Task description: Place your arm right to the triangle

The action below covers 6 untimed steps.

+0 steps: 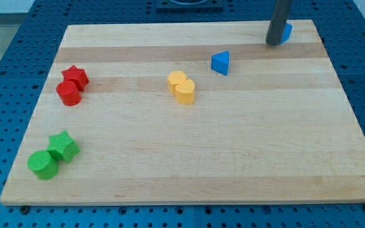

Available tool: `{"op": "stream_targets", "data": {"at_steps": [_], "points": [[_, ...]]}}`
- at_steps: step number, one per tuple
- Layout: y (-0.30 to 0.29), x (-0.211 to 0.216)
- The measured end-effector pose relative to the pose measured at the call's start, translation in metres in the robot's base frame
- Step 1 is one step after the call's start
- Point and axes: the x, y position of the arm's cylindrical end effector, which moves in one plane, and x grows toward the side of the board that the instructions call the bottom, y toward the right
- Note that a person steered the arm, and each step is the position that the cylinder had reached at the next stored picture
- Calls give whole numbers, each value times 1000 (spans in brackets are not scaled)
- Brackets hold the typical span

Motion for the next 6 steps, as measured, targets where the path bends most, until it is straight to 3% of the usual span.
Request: {"op": "stream_targets", "data": {"at_steps": [4, 6], "points": [[0, -8], [-7, 43]]}}
